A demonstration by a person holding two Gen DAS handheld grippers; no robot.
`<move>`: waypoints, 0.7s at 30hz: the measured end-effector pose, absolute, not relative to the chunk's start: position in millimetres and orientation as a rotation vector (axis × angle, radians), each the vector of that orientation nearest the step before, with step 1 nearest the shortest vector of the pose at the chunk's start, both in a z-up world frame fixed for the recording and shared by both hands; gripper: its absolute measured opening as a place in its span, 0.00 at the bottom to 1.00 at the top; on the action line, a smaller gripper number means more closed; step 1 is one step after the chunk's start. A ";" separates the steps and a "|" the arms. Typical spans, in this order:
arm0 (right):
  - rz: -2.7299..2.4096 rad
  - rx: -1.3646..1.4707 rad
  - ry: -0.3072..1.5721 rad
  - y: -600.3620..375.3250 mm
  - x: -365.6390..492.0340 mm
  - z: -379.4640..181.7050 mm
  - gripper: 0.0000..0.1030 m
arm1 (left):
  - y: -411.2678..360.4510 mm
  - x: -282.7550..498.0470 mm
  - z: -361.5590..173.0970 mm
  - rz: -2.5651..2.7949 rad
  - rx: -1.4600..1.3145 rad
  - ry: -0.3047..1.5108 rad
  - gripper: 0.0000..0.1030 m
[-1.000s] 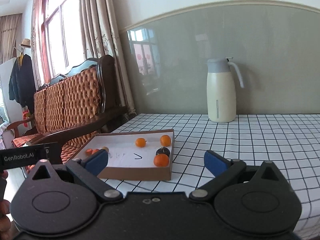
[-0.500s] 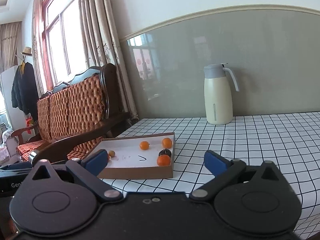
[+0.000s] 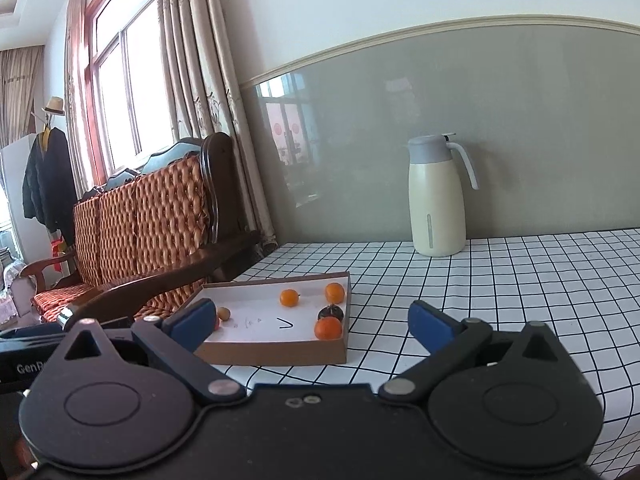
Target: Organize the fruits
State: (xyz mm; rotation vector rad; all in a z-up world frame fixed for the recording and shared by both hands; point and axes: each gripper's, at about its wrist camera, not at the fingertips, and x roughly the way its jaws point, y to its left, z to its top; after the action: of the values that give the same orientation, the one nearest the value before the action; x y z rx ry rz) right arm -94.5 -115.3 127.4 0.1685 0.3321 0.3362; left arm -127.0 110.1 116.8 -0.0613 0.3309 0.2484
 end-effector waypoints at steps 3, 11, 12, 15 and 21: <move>0.335 0.170 0.335 -115.6 -94.7 126.7 0.94 | 111.4 -126.6 117.1 0.246 -0.063 0.331 1.00; 0.337 0.165 0.337 -113.4 -95.2 126.7 0.94 | 110.4 -126.0 117.2 0.241 -0.070 0.329 1.00; 0.338 0.165 0.339 -113.3 -95.3 126.7 0.94 | 110.5 -125.8 117.3 0.240 -0.071 0.328 1.00; 0.339 0.163 0.338 -113.1 -95.5 126.7 0.94 | 110.1 -126.2 117.7 0.240 -0.073 0.325 1.00; 0.340 0.163 0.340 -112.6 -96.6 126.2 0.94 | 109.5 -124.9 117.8 0.236 -0.075 0.328 1.00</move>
State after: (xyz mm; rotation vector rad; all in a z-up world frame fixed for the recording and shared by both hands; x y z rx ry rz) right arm -96.6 -112.6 126.2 0.1634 0.3398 0.3395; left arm -124.9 109.5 117.8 -0.0751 0.3277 0.2362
